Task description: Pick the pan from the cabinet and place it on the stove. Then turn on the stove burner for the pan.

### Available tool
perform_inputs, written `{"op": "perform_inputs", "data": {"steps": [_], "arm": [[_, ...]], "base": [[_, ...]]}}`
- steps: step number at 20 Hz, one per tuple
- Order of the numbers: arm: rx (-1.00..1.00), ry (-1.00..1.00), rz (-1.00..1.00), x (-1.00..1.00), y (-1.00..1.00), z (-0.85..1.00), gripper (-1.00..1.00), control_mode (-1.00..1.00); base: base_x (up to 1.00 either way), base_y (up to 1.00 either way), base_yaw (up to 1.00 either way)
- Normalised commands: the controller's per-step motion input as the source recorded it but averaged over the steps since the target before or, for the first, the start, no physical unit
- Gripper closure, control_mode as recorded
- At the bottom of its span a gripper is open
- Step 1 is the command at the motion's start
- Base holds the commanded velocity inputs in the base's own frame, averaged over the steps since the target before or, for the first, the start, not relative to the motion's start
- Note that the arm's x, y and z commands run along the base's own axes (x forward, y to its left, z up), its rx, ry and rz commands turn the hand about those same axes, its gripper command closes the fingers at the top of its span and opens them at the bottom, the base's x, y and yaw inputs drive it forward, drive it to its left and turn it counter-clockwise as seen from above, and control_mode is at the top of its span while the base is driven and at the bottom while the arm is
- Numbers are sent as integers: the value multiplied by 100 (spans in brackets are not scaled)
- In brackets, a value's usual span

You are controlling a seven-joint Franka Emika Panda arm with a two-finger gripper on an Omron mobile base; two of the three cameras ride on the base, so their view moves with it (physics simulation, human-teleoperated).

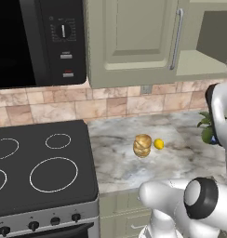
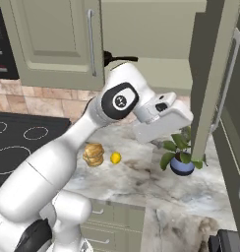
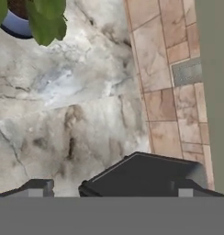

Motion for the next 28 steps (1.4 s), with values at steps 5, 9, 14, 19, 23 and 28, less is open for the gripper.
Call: {"op": "perform_inputs", "data": {"steps": [5,9,14,19,23,28], "arm": [[9,-1,-3,-3,2,-1,-100,-100],[1,-6,0,-20,81,-2,-100,-100],[0,-12,0,-24,100,0,-100,-100],[0,-21,3,-32,100,16,-100,-100],[0,-30,4,-40,96,25,-100,-100],[1,-30,10,-26,75,28,-100,-100]], "base": [[0,0,0],[0,0,0],[0,0,0],[0,0,0],[0,0,0],[0,0,0]]}}
